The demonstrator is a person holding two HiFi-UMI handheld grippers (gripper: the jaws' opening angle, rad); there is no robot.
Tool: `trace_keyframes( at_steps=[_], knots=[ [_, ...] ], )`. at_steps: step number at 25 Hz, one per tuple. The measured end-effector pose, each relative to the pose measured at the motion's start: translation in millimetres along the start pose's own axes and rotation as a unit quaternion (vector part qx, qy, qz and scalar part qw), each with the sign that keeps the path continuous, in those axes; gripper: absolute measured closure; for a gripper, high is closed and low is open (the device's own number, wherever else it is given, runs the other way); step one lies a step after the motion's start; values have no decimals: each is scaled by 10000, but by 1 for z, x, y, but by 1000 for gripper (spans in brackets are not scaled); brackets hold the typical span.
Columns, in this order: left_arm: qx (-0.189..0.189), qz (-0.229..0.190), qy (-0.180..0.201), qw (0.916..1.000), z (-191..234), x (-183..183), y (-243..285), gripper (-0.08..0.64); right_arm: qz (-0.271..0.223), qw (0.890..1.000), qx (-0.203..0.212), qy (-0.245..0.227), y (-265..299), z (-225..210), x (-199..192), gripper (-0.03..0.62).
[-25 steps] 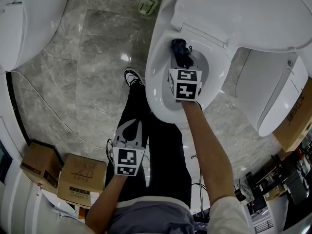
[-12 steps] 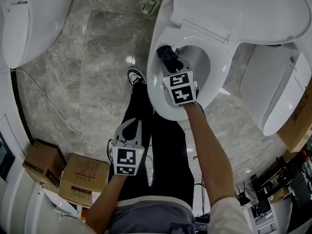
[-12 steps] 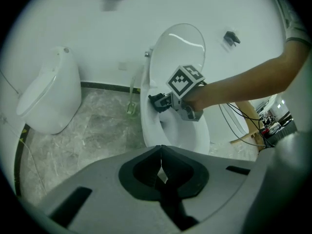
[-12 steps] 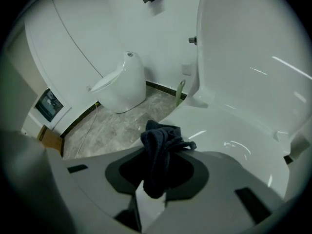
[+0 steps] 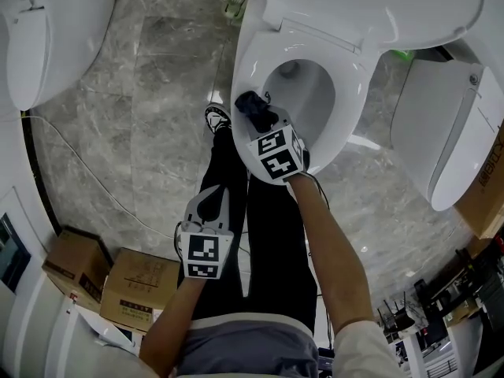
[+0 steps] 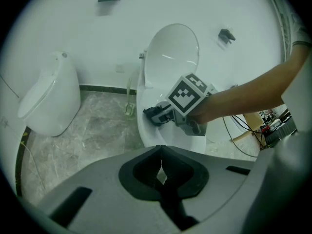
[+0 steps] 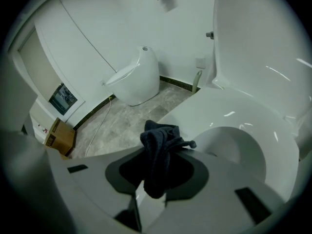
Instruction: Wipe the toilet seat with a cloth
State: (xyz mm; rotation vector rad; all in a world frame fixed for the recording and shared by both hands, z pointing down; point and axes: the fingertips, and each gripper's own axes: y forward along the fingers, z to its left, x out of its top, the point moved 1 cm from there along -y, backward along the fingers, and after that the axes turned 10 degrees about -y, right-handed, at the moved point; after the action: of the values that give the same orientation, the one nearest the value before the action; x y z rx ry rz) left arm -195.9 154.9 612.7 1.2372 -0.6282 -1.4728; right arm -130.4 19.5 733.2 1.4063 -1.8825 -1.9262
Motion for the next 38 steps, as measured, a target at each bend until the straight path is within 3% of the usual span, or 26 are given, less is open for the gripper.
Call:
trace_keyframes(
  at_steps=[8,20,38],
  knots=[
    [-61,68,103,9999,-15,-9,3,551,14,9992,376,142,-16,45,-37,508],
    [-142,344,288,9989,-48,-35,10,551,-116,9961,567,662,-44,81,-94,508],
    [-428,654,360,9963,-100,-54,25,551,-459,9899,900,994,-97,84,-153,508]
  ],
)
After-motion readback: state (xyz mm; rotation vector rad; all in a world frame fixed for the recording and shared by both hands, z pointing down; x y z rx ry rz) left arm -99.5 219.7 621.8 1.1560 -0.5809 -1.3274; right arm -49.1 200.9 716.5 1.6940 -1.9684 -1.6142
